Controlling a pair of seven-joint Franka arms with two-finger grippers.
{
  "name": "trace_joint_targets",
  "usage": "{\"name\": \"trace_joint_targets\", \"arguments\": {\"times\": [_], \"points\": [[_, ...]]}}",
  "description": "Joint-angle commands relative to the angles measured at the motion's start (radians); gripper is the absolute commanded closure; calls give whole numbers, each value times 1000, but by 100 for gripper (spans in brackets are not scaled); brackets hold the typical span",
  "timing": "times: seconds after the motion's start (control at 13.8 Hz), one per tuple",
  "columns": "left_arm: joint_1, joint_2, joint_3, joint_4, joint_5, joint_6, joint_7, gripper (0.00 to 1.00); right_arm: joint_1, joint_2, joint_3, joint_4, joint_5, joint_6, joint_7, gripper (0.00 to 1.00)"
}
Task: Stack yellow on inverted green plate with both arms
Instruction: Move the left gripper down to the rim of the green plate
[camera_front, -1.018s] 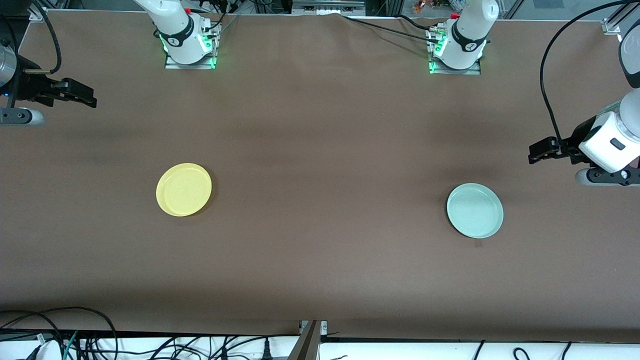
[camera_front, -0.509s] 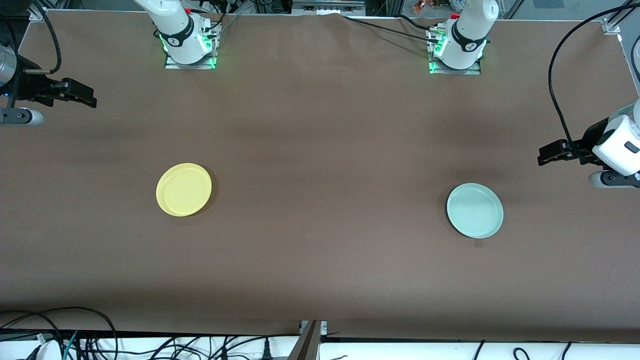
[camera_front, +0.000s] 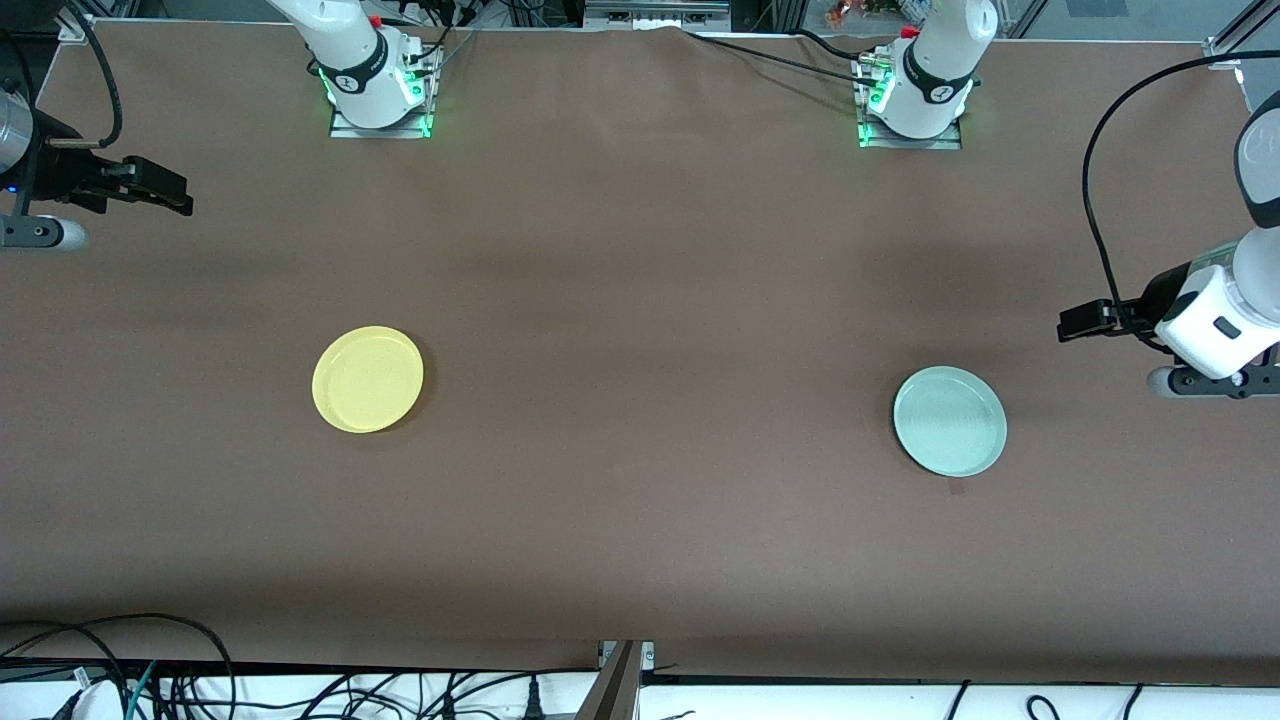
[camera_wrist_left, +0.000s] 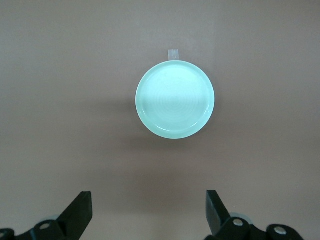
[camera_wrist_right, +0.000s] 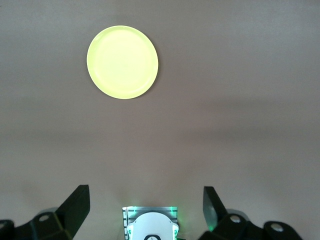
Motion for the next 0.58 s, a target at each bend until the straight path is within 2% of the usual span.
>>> {"name": "trace_joint_targets", "arguments": {"times": [0.0, 0.29, 0.51], "points": [[10, 40, 1, -3, 6, -1, 1, 0, 3, 9, -4, 26, -2, -22, -1, 0], [25, 87, 1, -56, 37, 62, -45, 0, 3, 9, -4, 26, -2, -22, -1, 0], [53, 86, -1, -204, 37, 264, -46, 0, 3, 9, -4, 26, -3, -22, -1, 0]]}}
